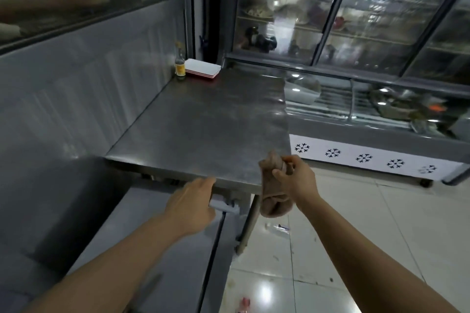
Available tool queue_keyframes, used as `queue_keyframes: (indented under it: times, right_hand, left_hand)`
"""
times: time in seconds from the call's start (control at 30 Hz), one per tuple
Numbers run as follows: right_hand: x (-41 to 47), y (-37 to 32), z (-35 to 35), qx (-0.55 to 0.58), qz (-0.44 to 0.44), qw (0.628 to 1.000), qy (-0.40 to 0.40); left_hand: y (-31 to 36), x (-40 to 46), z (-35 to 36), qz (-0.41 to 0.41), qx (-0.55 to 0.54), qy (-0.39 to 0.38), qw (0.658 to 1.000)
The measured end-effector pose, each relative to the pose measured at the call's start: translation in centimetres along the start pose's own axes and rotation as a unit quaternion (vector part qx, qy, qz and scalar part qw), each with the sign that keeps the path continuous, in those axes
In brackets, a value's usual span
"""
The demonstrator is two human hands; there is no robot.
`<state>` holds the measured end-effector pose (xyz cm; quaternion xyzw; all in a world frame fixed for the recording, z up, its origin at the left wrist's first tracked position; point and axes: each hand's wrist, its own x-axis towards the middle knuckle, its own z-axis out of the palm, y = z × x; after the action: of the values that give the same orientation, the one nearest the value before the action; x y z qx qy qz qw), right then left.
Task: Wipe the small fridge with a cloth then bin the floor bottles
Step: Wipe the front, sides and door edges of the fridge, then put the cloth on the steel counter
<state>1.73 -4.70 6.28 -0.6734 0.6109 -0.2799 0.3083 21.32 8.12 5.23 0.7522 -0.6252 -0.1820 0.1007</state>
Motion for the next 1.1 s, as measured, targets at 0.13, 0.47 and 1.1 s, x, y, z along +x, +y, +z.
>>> queue_keyframes:
  times: [0.13, 0.47, 1.1]
  right_hand:
    - [6.6, -0.3, 0.4, 0.007, -0.039, 0.999, 0.000]
    - [12.6, 2.1, 3.5, -0.132, -0.093, 0.965, -0.207]
    - [-13.6, 0.3, 6.9, -0.232, -0.186, 0.880, -0.369]
  left_hand:
    - [2.3, 3.1, 0.7, -0.033, -0.008, 0.029, 0.999]
    - [5.4, 6.2, 3.4, -0.104, 0.029, 0.014, 0.994]
    - [-2.1, -15.3, 4.4, -0.207, 0.054, -0.019, 0.977]
